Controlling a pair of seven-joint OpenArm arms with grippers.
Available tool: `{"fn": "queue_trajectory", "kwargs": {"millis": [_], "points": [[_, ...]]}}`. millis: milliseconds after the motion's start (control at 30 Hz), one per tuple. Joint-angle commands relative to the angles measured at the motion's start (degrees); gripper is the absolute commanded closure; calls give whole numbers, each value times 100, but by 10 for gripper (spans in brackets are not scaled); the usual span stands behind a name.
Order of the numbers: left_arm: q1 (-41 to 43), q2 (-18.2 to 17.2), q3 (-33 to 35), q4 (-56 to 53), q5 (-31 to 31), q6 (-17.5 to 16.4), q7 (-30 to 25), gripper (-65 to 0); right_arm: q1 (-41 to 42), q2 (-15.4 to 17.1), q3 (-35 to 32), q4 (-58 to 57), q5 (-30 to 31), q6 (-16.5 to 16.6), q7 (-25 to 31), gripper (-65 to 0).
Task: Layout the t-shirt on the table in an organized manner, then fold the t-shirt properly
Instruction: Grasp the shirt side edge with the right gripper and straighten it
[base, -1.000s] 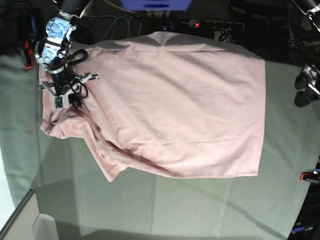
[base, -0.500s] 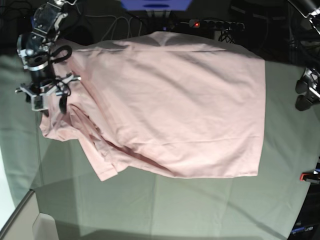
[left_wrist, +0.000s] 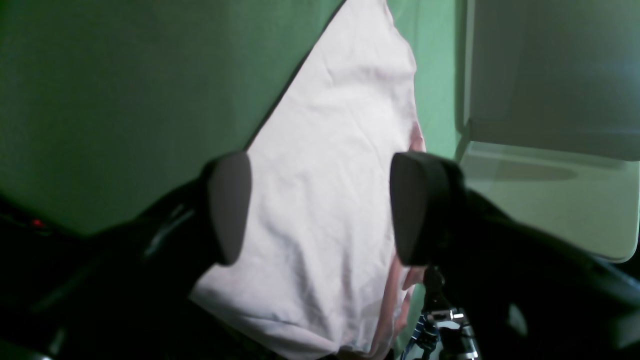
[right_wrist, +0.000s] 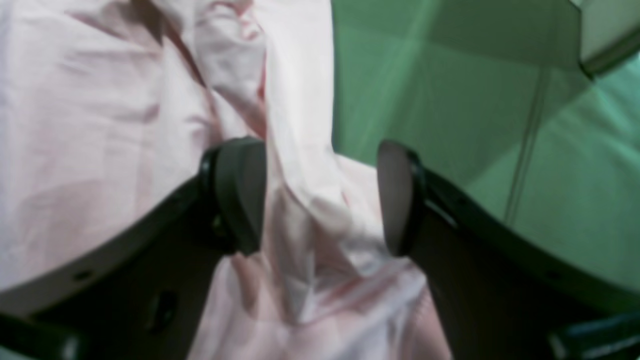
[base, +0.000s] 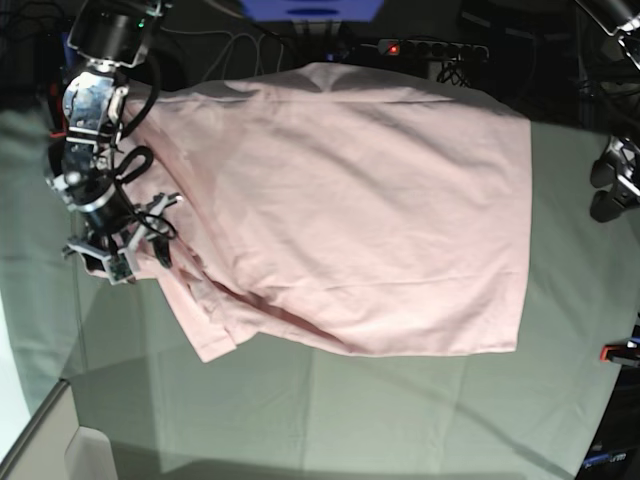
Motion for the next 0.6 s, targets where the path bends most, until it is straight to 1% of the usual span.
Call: {"fn": "queue_trajectory", "kwargs": {"millis": [0,100,167,267,333,367,433,467,567], "points": [[-7,-116,-36,76,-136,-5,2,-426,40,79,-48,-28,74,-3,105,-354],[-7,-116,-36,76,-136,-5,2,-426,146,185,-171,-301,74,-3,105,-348],[-7,-116,-36,76,-136,-5,2,-426,198,220,-180,-512,74,-3,105,-313],[-7,-116,-36,76,-136,-5,2,-426,383,299,-153,-731,74,-3,105,-221],[-7,-116,-36,76,-136,-5,2,-426,401,334,-145,-766,74,-3,105,-140],[-7,-116,-36,76,-136,-5,2,-426,401,334,-145,-749,74,-3,105,-86],[-7,-116,-36,76,-136,-5,2,-426,427,326,-153,-670,74,-3,105,-21],[-15,-116,-36,76,-136,-5,2,-426,480,326,-153,-599,74,-3,105,-2],[-24,-116,-36,76,-136,-5,2,-426,647,334,-180,-520,74,-3,105,0]]}}
